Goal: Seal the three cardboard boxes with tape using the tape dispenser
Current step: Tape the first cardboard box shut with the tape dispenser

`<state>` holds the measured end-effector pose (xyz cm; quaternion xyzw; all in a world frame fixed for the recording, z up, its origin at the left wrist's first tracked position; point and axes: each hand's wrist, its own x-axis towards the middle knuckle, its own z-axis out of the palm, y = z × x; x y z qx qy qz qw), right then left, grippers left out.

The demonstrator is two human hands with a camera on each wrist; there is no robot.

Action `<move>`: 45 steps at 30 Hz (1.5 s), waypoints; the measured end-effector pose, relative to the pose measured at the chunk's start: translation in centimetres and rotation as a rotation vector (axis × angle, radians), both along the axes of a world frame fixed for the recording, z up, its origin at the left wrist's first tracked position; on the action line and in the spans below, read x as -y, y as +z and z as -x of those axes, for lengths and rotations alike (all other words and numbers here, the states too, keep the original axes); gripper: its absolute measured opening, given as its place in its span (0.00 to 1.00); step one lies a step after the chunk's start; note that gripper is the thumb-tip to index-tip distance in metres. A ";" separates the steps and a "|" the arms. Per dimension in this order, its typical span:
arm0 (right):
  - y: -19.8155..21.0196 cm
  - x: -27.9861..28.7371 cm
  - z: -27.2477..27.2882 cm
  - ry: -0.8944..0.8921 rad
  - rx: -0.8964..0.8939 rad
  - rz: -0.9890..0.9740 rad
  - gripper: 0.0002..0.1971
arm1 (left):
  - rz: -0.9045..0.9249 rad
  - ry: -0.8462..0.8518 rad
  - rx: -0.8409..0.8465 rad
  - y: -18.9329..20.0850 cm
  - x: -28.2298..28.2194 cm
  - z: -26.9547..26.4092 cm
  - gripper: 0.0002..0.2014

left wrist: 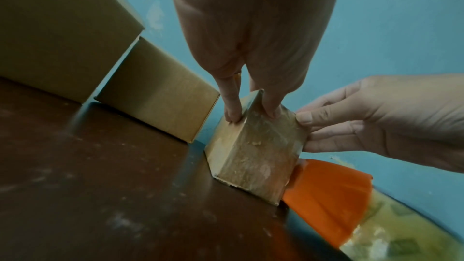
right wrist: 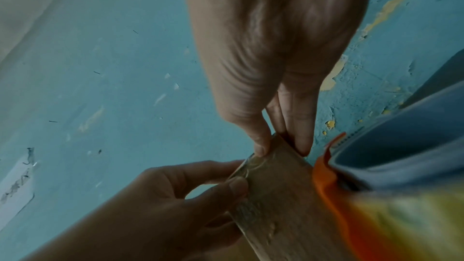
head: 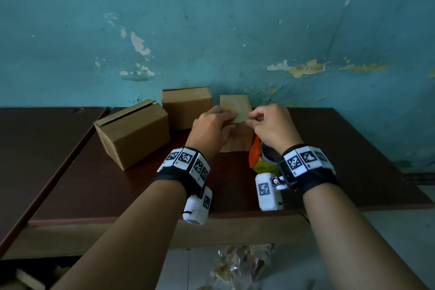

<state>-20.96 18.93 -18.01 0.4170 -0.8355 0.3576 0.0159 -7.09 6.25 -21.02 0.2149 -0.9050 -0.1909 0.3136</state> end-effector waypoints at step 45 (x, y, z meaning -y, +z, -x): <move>2.6 4.2 8.8 -0.102 0.238 -0.087 0.28 | -0.218 -0.174 0.247 2.7 2.3 8.5 0.45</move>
